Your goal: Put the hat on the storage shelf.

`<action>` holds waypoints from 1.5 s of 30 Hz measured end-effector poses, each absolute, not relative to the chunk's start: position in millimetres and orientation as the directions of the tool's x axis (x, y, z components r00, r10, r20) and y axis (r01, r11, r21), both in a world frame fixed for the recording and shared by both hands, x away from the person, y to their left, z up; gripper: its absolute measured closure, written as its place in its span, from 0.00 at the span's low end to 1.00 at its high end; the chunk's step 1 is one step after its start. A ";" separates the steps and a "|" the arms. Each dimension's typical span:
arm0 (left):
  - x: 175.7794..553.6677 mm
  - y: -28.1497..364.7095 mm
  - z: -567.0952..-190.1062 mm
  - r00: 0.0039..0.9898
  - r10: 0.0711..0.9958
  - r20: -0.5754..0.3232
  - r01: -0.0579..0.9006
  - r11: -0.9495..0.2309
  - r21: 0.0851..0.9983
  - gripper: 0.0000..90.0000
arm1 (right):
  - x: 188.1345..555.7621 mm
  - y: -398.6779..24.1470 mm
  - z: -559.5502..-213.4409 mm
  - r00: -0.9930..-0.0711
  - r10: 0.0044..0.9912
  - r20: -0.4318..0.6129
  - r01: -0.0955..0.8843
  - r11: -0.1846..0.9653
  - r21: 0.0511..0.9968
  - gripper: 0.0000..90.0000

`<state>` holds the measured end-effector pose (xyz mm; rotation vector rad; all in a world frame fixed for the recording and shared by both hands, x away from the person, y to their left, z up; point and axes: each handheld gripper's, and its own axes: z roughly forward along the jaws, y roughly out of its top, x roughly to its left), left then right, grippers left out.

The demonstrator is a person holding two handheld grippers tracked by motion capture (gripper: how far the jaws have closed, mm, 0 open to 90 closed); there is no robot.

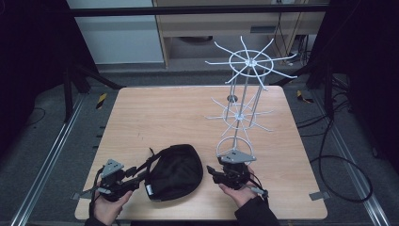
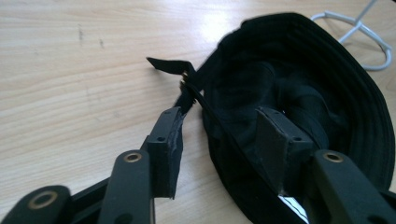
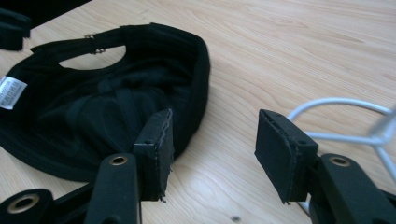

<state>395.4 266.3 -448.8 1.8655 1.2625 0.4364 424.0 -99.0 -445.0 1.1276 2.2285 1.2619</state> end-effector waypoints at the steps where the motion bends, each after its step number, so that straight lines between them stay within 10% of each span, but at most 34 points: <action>1: 395.3 265.1 -449.4 0.438 0.885 -0.156 0.603 -0.161 0.781 0.59 | 425.7 -94.6 -445.2 -0.630 0.771 0.089 0.474 0.292 0.831 0.53; 31: 404.8 251.3 -471.1 0.407 0.904 -0.134 0.717 -0.225 0.660 0.81 | 450.5 -55.6 -486.2 -0.646 0.750 0.140 0.568 0.350 0.745 0.79; 45: 424.3 235.6 -472.5 0.403 0.909 -0.104 0.688 -0.226 0.689 0.91 | 431.5 -61.0 -447.7 -0.724 0.689 0.033 0.338 0.312 0.888 0.93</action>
